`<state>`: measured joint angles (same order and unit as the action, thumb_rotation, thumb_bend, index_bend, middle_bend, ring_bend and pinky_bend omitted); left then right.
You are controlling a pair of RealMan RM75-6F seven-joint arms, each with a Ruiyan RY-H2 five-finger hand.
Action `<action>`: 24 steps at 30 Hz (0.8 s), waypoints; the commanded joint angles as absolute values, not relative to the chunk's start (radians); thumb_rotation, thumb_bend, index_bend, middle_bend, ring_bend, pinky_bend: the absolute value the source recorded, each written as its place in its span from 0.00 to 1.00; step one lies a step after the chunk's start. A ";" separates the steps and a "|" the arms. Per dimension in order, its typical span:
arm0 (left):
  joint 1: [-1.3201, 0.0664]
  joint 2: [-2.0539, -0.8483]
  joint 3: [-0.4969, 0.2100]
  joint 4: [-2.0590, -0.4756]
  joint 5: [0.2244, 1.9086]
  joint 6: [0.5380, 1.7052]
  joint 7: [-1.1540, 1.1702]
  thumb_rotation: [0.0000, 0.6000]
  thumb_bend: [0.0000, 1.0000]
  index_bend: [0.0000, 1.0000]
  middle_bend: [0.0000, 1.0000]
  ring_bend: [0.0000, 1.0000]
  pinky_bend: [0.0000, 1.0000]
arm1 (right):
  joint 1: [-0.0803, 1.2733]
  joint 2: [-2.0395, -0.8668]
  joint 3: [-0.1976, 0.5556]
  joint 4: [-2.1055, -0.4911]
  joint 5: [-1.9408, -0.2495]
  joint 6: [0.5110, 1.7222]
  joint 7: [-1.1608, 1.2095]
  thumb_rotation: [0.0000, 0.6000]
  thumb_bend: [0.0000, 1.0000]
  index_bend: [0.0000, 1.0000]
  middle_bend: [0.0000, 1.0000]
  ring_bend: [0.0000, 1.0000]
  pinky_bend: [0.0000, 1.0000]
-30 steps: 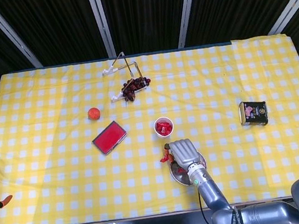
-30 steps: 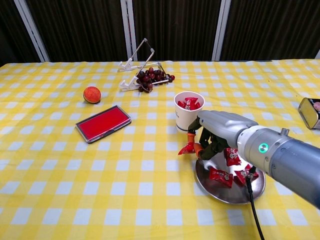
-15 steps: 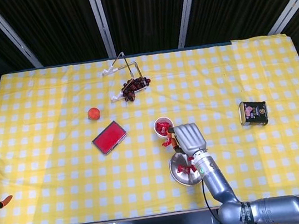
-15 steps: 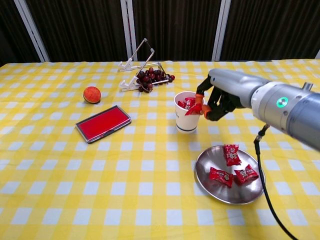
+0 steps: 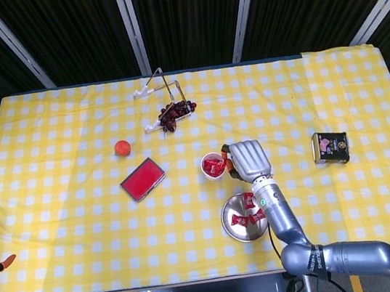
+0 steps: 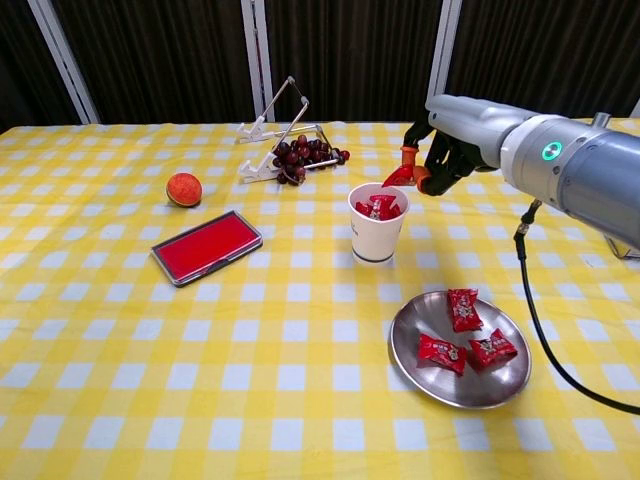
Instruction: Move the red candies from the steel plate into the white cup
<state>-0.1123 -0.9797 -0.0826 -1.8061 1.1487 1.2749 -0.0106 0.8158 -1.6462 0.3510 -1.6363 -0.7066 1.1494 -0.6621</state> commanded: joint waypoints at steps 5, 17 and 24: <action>-0.114 -0.978 -0.083 -1.806 1.145 1.270 -0.011 1.00 0.07 0.00 0.00 0.00 0.00 | 0.831 -1.693 0.326 -1.551 -0.705 1.109 -0.617 1.00 0.45 0.57 0.86 0.97 0.92; -0.113 -0.979 -0.083 -1.807 1.146 1.274 -0.010 1.00 0.07 0.00 0.00 0.00 0.00 | 0.839 -1.729 0.303 -1.498 -0.736 1.119 -0.605 1.00 0.45 0.23 0.86 0.97 0.92; -0.112 -0.979 -0.082 -1.806 1.150 1.275 -0.010 1.00 0.07 0.00 0.00 0.00 0.00 | 0.828 -1.721 0.308 -1.524 -0.793 1.151 -0.570 1.00 0.45 0.18 0.86 0.97 0.92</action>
